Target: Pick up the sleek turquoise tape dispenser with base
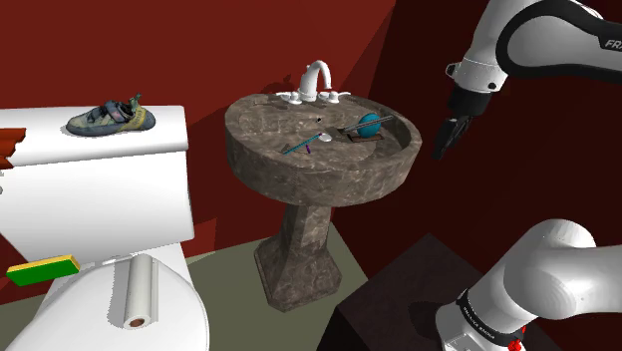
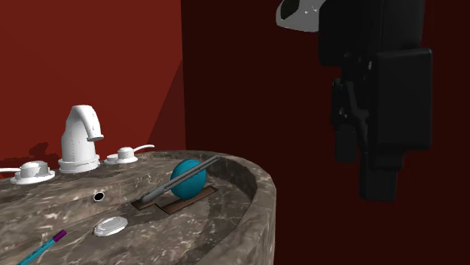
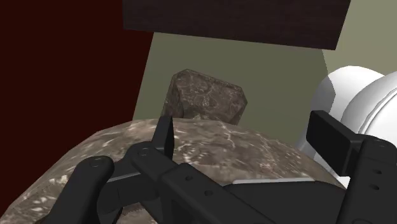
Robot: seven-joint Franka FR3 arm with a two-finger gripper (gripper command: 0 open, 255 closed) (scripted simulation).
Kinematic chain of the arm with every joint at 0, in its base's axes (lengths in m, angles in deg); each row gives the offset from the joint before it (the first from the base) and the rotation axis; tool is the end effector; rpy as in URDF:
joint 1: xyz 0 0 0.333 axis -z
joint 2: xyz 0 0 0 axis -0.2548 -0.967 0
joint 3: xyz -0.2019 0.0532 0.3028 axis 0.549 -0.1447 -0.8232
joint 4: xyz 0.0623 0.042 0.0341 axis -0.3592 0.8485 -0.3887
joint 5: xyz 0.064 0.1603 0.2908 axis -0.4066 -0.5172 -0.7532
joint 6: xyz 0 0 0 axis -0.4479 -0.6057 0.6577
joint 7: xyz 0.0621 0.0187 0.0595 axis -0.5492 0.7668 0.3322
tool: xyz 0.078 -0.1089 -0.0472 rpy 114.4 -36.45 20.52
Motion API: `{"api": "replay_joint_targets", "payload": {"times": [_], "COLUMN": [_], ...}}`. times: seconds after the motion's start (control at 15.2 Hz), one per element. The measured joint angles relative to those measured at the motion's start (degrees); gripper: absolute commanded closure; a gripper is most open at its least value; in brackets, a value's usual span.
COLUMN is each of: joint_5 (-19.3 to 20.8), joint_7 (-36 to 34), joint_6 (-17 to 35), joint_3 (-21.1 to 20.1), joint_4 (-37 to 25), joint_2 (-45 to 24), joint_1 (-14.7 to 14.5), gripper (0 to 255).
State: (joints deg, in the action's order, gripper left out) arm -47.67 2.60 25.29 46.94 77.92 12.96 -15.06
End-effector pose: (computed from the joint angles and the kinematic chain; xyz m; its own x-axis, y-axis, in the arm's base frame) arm 0.1975 -0.0309 0.5663 0.9912 0.1259 -0.0413 0.1272 -0.9914 0.0299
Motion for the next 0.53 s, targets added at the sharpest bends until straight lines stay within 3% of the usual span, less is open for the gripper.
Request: {"api": "replay_joint_targets", "payload": {"times": [0.2, 0.53], "joint_5": [1.2, 5.6], "joint_7": [3.2, 17.1], "joint_6": [1.0, 4.5], "joint_3": [1.4, 7.4], "joint_4": [-1.3, -6.0], "joint_2": [-2.4, -10.6], "joint_1": [-0.6, -2.8], "gripper": [0, 0]}}
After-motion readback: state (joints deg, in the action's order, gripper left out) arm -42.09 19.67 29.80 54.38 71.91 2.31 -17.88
